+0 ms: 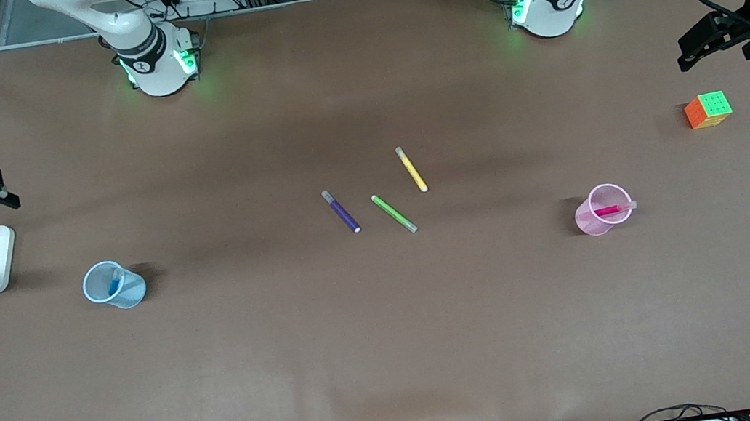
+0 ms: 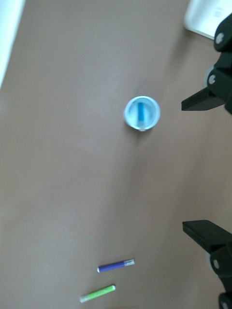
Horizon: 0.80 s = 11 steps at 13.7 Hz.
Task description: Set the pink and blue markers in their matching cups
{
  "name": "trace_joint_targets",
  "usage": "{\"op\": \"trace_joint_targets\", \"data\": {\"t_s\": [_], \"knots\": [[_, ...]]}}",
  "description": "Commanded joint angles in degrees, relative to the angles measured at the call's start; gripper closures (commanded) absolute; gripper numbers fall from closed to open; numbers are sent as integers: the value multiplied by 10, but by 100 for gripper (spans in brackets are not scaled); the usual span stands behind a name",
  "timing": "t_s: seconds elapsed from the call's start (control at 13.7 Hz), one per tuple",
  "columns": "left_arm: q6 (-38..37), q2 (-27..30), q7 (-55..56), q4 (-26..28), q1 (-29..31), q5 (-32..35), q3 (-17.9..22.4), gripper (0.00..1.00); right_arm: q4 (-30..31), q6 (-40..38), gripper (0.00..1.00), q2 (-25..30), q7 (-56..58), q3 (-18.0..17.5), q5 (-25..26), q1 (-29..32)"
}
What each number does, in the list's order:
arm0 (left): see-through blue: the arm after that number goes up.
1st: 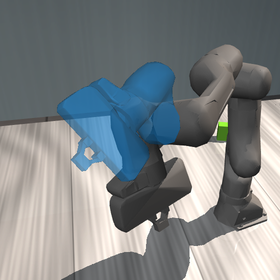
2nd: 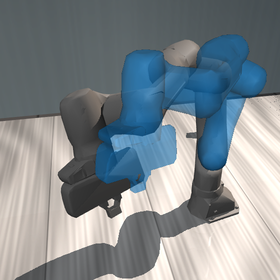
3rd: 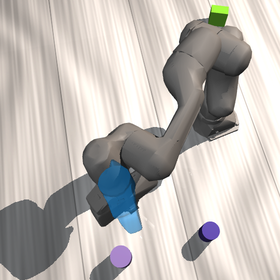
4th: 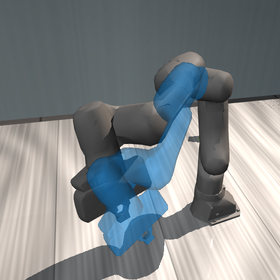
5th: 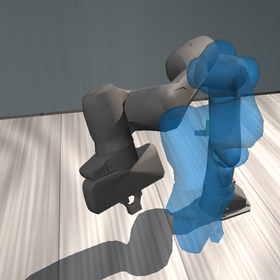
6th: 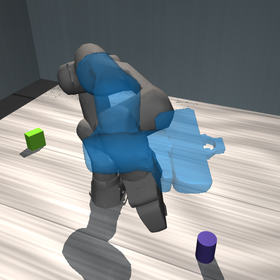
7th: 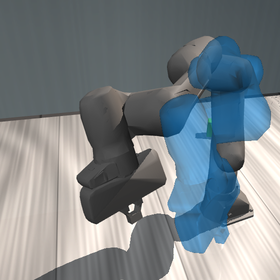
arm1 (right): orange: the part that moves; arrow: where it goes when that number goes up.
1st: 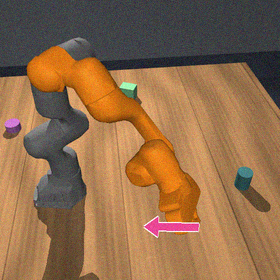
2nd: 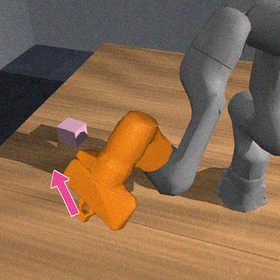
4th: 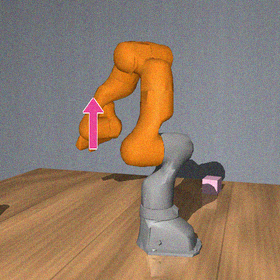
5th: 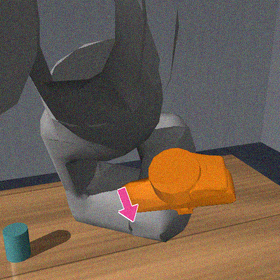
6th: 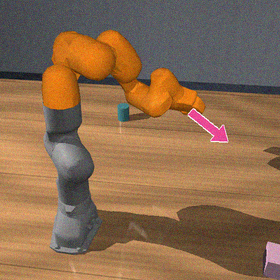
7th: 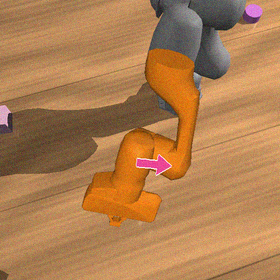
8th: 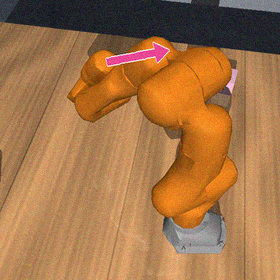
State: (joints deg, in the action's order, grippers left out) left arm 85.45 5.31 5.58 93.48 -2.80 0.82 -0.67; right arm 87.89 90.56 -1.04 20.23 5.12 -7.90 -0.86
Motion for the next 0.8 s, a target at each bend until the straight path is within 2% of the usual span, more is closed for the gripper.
{"op": "trace_joint_targets", "data": {"t_s": [0.0, 0.36, 0.73], "knots": [[-13, -3, -14, -13, 4, -8, 0, 0, 10, -33, 0, 25, -91, 11, 25, -9], [-34, -4, -10, -11, 3, -7, 1, 0, 7, -94, 0, 46, -236, 4, 74, -6], [-36, -3, -12, -11, 3, -7, 0, 0, 7, -109, 0, 54, -250, -10, 90, -7]]}}
